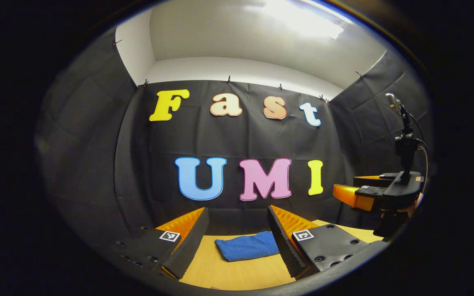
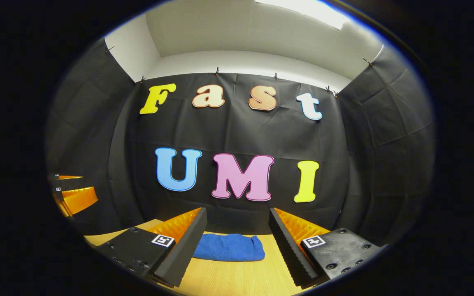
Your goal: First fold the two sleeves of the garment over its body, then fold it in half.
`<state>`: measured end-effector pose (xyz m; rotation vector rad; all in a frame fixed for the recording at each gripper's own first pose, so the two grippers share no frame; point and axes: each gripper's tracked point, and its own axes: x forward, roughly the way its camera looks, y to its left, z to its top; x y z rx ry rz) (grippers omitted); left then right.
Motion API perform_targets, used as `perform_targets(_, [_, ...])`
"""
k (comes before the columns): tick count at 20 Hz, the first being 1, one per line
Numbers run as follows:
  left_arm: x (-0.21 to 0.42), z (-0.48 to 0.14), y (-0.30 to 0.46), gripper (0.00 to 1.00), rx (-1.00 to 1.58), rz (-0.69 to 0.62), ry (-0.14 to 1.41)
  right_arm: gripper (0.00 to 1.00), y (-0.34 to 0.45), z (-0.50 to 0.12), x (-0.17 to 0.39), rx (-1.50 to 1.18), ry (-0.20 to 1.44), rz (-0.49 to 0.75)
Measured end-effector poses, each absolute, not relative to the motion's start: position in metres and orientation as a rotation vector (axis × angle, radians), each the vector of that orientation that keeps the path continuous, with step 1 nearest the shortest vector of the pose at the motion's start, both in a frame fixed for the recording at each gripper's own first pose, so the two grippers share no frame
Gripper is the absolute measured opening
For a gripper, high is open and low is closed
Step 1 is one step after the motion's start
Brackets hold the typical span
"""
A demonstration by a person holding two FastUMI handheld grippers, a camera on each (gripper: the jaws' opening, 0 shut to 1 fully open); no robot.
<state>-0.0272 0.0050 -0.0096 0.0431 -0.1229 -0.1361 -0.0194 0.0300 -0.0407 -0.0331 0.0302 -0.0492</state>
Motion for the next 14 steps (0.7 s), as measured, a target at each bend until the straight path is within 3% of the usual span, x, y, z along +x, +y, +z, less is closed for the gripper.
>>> perform_targets(14, [-0.024, -0.015, 0.009, 0.82, 0.009, -0.103, -0.104, 0.96, 0.026, -0.043, -0.035, -0.037, 0.048, -0.052])
